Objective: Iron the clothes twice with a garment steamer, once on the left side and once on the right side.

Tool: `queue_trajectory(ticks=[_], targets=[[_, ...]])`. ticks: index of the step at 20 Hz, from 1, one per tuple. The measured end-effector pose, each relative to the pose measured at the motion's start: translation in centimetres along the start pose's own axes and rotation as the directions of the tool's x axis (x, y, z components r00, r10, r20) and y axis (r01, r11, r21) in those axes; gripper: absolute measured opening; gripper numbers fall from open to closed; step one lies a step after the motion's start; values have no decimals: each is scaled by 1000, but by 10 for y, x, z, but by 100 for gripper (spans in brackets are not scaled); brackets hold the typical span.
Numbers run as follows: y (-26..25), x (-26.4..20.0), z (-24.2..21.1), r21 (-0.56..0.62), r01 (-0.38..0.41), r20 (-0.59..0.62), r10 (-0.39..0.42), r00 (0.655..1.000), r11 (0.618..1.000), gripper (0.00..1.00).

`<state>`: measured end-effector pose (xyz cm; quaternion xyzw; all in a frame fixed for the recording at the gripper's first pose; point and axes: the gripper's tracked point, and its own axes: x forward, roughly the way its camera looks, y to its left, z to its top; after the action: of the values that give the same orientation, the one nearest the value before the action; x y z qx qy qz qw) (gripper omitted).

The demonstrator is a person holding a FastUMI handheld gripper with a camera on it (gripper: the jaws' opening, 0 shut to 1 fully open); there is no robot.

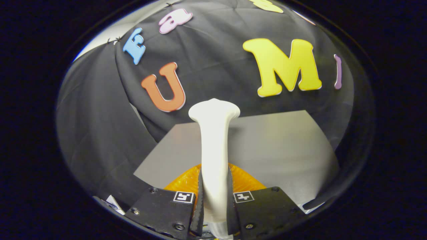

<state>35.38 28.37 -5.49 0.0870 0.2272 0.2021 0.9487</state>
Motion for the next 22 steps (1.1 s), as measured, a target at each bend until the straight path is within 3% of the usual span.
queue_trajectory(ticks=[6,11,17,22], targets=[[17,-109,48,-1,-104,195,103,975,995,30],[6,-198,76,-10,-132,330,128,935,991,30],[-32,-294,98,24,-82,480,60,875,996,30],[-78,-369,103,62,43,585,-71,808,997,30]])
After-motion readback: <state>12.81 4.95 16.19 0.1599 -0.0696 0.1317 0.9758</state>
